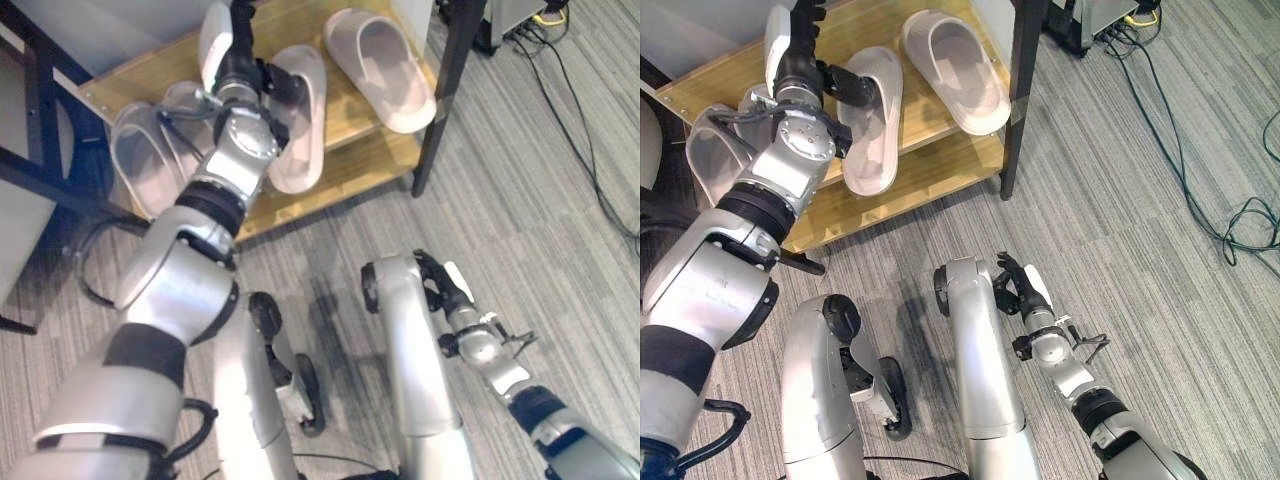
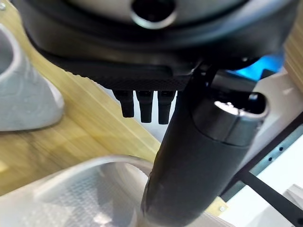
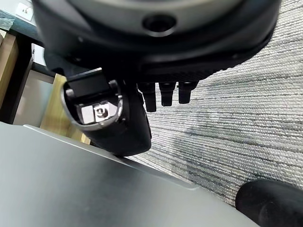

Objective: Arrange the slippers neatly on the shoe rack.

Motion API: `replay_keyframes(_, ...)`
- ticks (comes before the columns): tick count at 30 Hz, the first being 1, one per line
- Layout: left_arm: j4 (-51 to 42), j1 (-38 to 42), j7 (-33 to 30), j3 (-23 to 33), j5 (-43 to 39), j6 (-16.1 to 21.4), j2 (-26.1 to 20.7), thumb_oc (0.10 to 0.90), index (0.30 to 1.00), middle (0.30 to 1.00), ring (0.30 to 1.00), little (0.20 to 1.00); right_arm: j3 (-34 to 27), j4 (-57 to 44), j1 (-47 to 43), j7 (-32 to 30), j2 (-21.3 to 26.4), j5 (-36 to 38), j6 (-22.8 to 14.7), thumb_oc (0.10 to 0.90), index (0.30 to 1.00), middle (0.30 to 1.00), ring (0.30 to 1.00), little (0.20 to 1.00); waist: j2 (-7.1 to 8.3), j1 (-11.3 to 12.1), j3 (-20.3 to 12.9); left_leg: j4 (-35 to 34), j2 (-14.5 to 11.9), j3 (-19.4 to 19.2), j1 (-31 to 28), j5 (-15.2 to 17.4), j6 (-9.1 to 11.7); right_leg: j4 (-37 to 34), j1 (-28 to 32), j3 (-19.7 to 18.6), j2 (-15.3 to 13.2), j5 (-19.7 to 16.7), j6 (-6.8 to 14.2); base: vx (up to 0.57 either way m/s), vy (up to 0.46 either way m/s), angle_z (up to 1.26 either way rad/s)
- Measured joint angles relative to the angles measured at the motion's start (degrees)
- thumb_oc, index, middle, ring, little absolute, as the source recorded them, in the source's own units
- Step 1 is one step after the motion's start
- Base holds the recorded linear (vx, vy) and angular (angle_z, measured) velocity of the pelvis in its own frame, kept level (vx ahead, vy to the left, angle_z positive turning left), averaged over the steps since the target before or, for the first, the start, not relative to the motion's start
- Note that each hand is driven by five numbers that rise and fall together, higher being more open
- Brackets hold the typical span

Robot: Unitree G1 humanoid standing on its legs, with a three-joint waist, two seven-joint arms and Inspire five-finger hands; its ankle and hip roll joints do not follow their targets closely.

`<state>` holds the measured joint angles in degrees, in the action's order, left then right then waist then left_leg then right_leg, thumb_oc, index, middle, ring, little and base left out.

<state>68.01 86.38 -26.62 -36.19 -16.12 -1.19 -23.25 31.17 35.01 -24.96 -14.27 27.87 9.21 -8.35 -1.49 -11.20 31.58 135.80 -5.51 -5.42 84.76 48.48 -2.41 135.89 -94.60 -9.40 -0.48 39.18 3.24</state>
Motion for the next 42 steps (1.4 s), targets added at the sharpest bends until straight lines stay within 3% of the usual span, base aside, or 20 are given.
replay_keyframes(13, 1.5, 0.4, 2.1, 0.5, -6.3, 0.0, 0.1, 0.8, 0.9, 0.9, 0.9, 0.9, 0.6, 2.0, -0.4, 1.0, -0.4, 0.0, 0.2, 0.8, 0.9, 0.9, 0.9, 0.9, 0.0, -0.2, 0.0, 0.3, 0.0, -0.2, -0.1, 0.2, 0.1, 0.3, 0.0, -0.3, 0.2, 0.3, 0.6, 0.0, 0.0, 0.0)
replay_keyframes(42, -12.6, -1.5, 0.5, -2.0, 0.9, 0.4, -0.4, 0.8, 0.9, 0.9, 0.9, 0.9, 0.6, 1.7, 0.9, 1.1, 0.8, 0.0, 0.1, 0.8, 0.9, 0.9, 0.9, 0.9, -0.01, 0.4, 0.0, 0.3, 0.8, -0.4, -0.1, 0.2, 0.1, 1.0, 0.1, -0.6, -0.6, 0.8, 0.0, 0.0, 0.0, 0.0)
